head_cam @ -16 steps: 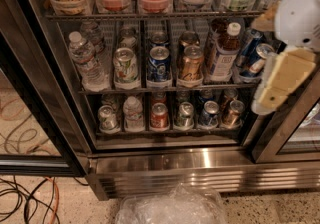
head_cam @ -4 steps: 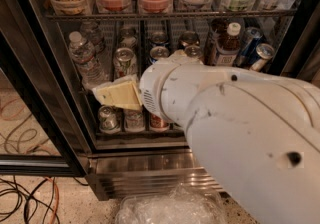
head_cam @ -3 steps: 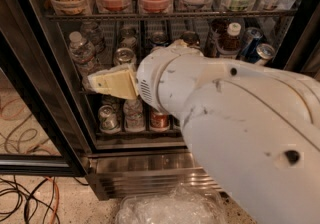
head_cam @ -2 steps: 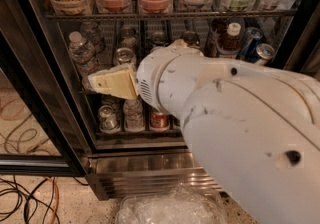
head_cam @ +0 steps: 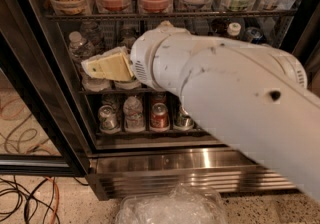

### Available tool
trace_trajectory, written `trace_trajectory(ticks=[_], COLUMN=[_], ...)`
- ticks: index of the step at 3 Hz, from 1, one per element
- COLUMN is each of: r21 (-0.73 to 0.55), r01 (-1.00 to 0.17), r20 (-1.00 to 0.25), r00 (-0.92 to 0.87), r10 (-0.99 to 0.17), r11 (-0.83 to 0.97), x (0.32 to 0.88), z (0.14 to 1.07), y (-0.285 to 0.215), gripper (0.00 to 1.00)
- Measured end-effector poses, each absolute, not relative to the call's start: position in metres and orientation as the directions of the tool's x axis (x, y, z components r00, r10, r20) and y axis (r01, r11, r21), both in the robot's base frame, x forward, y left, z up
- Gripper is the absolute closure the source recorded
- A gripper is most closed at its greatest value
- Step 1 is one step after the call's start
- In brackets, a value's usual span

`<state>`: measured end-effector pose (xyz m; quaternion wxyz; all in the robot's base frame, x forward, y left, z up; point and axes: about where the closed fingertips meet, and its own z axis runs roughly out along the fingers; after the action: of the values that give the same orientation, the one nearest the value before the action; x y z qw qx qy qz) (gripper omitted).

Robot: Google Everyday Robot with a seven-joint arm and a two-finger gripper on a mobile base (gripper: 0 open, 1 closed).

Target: Pick orange can from top shelf of fridge

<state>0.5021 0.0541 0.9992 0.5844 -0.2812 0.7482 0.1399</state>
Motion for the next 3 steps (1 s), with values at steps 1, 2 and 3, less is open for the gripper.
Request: trace_trajectory(ticks=[1, 2, 3], r21=[-0.111, -0.103, -0.135], r01=[-0.693, -0.79, -0.852], r20=[-0.956, -0.956, -0.955], r00=[-0.12, -0.089, -0.024], r10=[-0.266, -0.279, -0.296], r11=[0.712, 0.605, 0.506], x=[0.53, 0.539, 0.524], z=[1.005, 1.008, 1.006], y=[0.088, 0.104, 0.114], gripper=[0.0, 0.0, 0.0])
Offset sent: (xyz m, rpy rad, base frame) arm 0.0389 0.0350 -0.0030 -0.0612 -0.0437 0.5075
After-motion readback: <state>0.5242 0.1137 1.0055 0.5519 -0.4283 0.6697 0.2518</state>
